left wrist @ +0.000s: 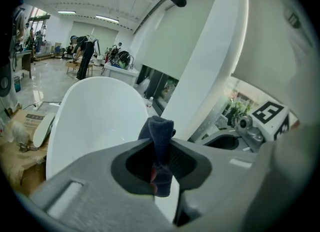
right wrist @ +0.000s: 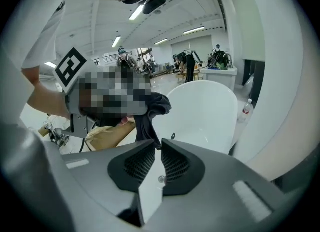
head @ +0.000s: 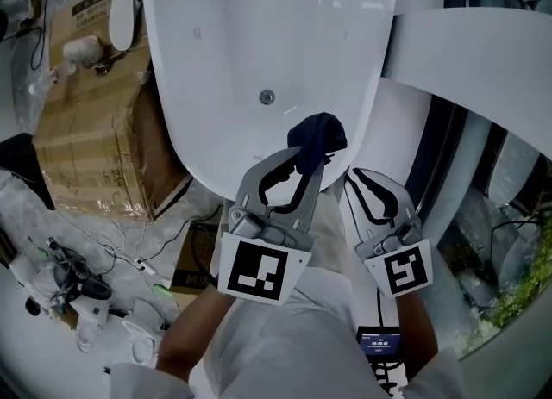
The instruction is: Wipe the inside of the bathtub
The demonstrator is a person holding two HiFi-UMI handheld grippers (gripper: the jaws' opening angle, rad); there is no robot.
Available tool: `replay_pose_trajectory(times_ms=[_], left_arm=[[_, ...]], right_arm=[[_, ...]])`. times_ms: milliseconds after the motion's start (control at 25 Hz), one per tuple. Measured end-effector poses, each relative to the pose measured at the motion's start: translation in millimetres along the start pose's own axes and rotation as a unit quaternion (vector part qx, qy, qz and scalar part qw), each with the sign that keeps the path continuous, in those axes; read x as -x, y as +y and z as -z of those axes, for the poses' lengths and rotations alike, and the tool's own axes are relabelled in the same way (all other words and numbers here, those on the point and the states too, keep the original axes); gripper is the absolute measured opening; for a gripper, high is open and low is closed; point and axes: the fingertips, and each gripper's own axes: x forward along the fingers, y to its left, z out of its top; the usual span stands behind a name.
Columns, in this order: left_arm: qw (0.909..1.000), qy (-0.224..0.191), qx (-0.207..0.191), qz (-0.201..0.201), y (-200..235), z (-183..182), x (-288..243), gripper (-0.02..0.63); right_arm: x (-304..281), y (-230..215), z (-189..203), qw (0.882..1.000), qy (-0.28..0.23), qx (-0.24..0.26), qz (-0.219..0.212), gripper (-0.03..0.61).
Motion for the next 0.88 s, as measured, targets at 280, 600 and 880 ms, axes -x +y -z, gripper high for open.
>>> replay_pose_trajectory(times_ms=[280, 600, 880], left_arm=[[0.9996, 0.02, -0.018, 0.011, 4.8, 26.5, -39.7, 0.061], [0.9988, 0.045, 0.01, 0.017, 13.6, 63.9, -91.4, 0.061], [0.9973, 0.056, 0.045, 0.02, 17.1, 95.3, -140.2, 0.061]], right_arm=[[-18.7, -33.0, 21.4, 0.999, 0.002, -0.025, 0.02, 0.006], [-43.6, -67.4, 53.9, 0.999, 0.015, -0.029, 0.031, 0.006], [-59.5, -97.5, 95.6, 0.998, 0.04, -0.03, 0.036, 0.006]])
